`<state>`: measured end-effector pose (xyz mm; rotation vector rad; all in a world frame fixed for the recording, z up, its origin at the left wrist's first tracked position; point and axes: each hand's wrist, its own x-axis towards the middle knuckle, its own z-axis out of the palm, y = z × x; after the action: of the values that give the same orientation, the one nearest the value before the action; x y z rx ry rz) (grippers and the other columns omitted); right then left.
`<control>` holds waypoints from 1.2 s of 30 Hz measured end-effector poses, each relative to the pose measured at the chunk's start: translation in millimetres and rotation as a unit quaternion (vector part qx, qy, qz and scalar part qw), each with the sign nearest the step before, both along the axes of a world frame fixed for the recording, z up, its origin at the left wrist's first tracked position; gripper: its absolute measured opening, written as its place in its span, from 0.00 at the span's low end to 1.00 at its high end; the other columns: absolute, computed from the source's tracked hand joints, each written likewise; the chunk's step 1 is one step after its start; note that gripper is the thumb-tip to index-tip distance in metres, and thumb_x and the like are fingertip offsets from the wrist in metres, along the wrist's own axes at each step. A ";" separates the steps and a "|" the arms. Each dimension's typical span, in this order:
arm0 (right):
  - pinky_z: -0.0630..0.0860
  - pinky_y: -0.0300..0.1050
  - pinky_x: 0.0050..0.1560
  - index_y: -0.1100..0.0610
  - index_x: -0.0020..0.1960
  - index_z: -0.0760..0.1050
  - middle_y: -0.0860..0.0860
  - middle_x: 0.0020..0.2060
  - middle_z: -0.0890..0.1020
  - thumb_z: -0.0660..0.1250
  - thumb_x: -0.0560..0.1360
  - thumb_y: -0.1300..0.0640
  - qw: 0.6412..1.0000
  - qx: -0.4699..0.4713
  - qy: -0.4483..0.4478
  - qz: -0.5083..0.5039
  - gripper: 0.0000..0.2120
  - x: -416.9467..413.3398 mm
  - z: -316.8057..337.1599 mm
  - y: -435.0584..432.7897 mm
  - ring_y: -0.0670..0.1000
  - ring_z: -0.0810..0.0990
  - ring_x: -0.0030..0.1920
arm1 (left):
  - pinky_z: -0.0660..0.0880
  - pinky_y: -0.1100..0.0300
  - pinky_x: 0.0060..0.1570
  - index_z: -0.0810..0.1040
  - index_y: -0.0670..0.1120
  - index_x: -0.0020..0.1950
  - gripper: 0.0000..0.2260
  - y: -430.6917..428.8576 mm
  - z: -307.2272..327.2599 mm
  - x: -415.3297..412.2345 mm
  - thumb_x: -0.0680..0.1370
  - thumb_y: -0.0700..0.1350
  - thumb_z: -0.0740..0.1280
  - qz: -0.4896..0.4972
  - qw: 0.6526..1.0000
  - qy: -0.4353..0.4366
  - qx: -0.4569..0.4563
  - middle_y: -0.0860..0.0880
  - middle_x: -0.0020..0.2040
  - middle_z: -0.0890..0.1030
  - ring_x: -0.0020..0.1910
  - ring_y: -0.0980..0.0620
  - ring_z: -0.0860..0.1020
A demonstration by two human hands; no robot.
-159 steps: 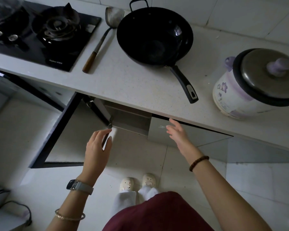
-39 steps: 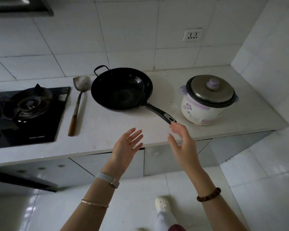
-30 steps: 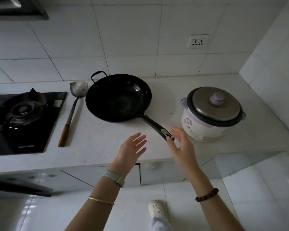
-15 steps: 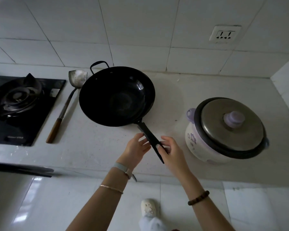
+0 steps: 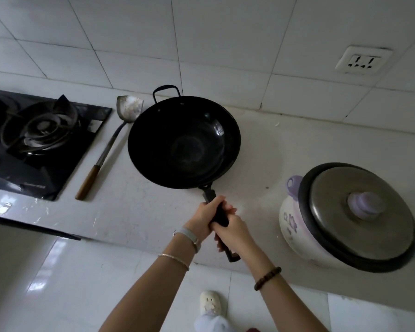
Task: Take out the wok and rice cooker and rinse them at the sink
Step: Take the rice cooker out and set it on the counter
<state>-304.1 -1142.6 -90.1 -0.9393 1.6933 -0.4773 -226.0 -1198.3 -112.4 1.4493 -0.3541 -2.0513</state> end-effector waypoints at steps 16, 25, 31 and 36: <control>0.72 0.39 0.24 0.53 0.54 0.73 0.53 0.31 0.79 0.65 0.77 0.56 0.998 -0.057 0.002 -0.035 0.07 29.8 0.6 8.9 0.47 0.74 0.23 | 0.77 0.61 0.37 0.73 0.42 0.43 0.08 14.2 10.8 23.2 0.79 0.44 0.66 -0.041 0.992 -0.099 -0.067 0.48 0.32 0.79 0.31 0.53 0.79; 0.74 0.42 0.24 0.54 0.54 0.74 0.54 0.31 0.79 0.65 0.76 0.58 0.995 -0.090 -0.013 0.032 0.08 75.7 16.1 22.3 0.47 0.75 0.23 | 0.80 0.57 0.44 0.74 0.41 0.42 0.07 37.0 28.9 77.9 0.78 0.43 0.65 0.008 0.988 -0.108 -0.109 0.46 0.33 0.80 0.33 0.51 0.80; 0.69 0.39 0.21 0.55 0.55 0.75 0.55 0.28 0.79 0.65 0.75 0.58 0.985 -0.124 -0.033 0.111 0.09 138.8 33.7 35.0 0.47 0.74 0.20 | 0.80 0.56 0.44 0.73 0.41 0.40 0.08 59.5 48.2 147.8 0.78 0.43 0.65 0.076 0.979 -0.143 -0.126 0.45 0.34 0.80 0.33 0.51 0.80; 0.69 0.38 0.21 0.55 0.57 0.76 0.54 0.29 0.79 0.66 0.75 0.58 0.971 -0.148 -0.041 0.184 0.10 210.9 44.8 53.0 0.46 0.75 0.20 | 0.81 0.56 0.44 0.74 0.42 0.40 0.08 88.9 63.2 222.8 0.78 0.43 0.65 0.140 0.967 -0.168 -0.130 0.42 0.38 0.79 0.35 0.50 0.80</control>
<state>-93.2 -1089.6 -45.3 -1.3994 1.3515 -0.5170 -3.2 -1109.3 -49.3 1.5795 -0.5036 -1.4759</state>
